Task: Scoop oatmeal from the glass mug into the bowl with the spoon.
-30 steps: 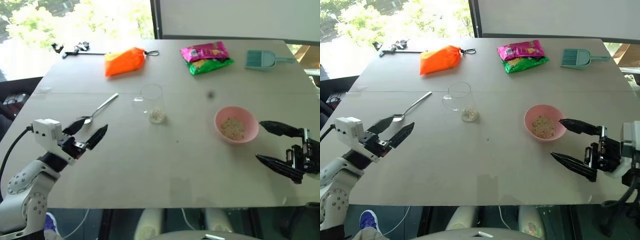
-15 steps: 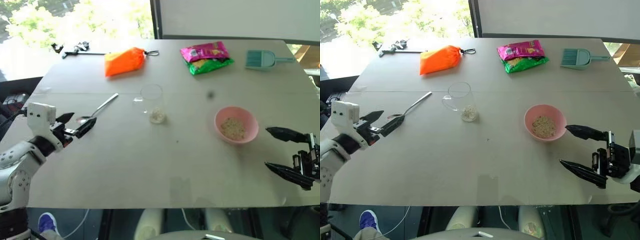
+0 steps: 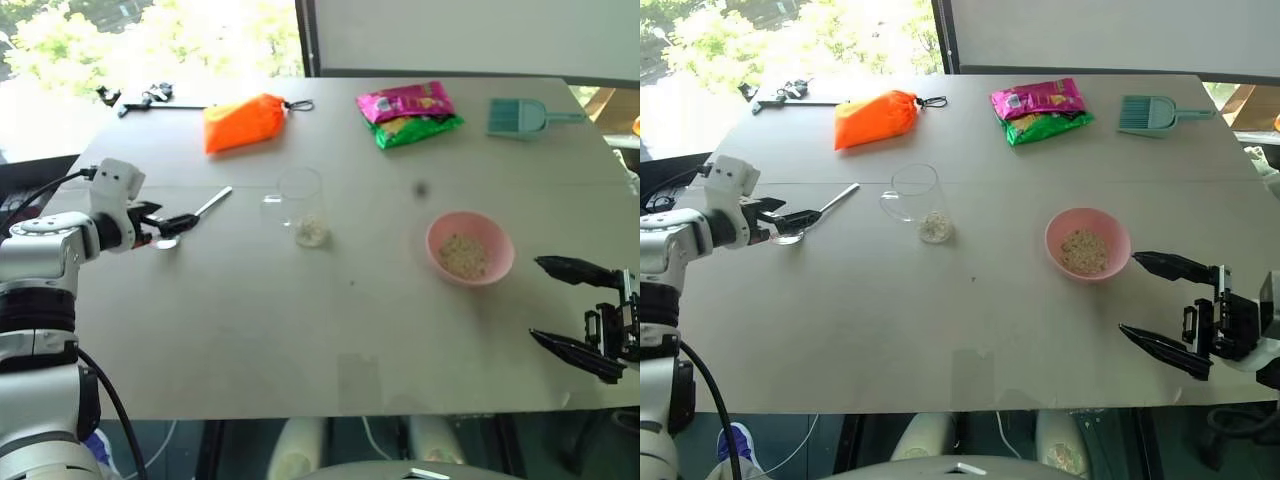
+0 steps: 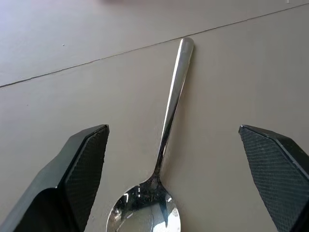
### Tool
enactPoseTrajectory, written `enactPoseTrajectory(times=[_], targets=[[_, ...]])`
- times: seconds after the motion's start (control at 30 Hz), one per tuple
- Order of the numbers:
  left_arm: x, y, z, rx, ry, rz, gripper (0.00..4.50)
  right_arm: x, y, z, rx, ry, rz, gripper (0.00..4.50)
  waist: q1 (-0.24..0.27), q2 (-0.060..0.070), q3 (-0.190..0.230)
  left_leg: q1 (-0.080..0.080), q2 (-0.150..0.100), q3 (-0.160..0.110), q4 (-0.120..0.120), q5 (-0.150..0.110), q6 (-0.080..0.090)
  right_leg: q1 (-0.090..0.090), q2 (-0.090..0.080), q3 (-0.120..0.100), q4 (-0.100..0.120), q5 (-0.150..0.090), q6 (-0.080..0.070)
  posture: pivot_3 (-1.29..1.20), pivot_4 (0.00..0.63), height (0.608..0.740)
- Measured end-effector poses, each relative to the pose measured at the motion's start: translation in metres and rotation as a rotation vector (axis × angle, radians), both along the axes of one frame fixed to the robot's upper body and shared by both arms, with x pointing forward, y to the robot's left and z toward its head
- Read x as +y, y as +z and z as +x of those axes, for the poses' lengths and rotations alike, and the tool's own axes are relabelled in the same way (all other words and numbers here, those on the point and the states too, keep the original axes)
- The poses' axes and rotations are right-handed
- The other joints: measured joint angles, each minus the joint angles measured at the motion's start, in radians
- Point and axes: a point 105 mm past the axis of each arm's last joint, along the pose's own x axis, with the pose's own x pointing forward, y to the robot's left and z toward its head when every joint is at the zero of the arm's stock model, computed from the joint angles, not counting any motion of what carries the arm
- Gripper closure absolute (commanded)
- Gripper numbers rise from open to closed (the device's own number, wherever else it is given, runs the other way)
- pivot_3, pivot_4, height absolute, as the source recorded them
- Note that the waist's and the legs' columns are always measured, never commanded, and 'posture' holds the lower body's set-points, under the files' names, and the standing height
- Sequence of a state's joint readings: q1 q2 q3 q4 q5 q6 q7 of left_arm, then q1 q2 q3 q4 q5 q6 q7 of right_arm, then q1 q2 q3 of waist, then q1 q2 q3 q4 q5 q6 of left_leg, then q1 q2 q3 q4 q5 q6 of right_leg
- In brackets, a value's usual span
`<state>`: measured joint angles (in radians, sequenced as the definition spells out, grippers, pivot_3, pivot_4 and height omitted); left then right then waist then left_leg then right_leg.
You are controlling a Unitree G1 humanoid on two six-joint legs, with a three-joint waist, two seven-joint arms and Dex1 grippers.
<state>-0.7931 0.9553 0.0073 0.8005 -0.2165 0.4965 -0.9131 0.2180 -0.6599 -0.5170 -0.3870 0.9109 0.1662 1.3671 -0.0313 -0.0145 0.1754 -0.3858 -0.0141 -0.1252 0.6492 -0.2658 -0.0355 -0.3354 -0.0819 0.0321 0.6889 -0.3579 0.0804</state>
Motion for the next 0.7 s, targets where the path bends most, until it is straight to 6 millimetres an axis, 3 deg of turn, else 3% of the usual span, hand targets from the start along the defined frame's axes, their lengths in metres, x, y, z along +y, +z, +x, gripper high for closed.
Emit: enactPoseTrajectory(times=[0.2, 0.37, 0.47, 0.53, 0.63, 0.7], targets=[[-0.003, -0.019, 0.009, 0.111, -0.030, 0.044, 0.04, -0.002, -0.002, 0.000, -0.004, -0.015, 0.001, 0.00, -0.015, -0.002, 0.001, -0.003, 0.000, 0.000, 0.001, 0.000, 0.000, -0.003, 0.000, 0.000, 0.002, 0.000, 0.000, 0.00, 0.150, 0.740], [0.000, -0.019, 0.011, 0.119, -0.025, 0.059, 0.04, -0.002, -0.004, -0.001, 0.001, -0.022, 0.003, 0.00, -0.017, -0.002, 0.001, -0.006, 0.000, -0.001, 0.004, 0.000, 0.000, -0.006, 0.000, -0.001, 0.006, 0.000, 0.000, 0.00, 0.150, 0.740], [-0.001, -0.020, 0.012, 0.120, -0.030, 0.069, 0.89, -0.002, -0.006, -0.002, 0.001, -0.028, 0.004, 0.00, -0.017, -0.002, 0.001, -0.005, 0.000, -0.001, 0.004, 0.000, 0.000, -0.006, 0.000, -0.001, 0.006, 0.000, 0.000, 0.00, 0.150, 0.740], [-0.003, -0.022, 0.012, 0.124, -0.040, 0.075, 1.92, -0.003, -0.006, -0.002, 0.000, -0.033, 0.002, 0.00, -0.017, -0.001, 0.001, -0.005, 0.000, -0.001, 0.004, 0.000, 0.000, -0.006, 0.000, -0.001, 0.007, 0.000, 0.000, 0.00, 0.150, 0.740], [-0.003, -0.022, 0.013, 0.125, -0.044, 0.074, 2.97, -0.003, -0.007, -0.002, 0.003, -0.037, 0.002, 0.00, -0.019, -0.001, 0.000, -0.004, 0.000, -0.001, 0.004, 0.000, 0.000, -0.006, 0.000, -0.001, 0.009, 0.000, 0.000, 0.00, 0.150, 0.740], [-0.003, -0.022, 0.012, 0.123, -0.041, 0.069, 2.97, -0.003, -0.008, -0.002, 0.006, -0.040, 0.002, 0.00, -0.021, -0.001, 0.000, -0.004, 0.000, -0.001, 0.004, 0.000, 0.000, -0.006, 0.000, 0.000, 0.008, 0.000, 0.000, 0.00, 0.150, 0.740]])
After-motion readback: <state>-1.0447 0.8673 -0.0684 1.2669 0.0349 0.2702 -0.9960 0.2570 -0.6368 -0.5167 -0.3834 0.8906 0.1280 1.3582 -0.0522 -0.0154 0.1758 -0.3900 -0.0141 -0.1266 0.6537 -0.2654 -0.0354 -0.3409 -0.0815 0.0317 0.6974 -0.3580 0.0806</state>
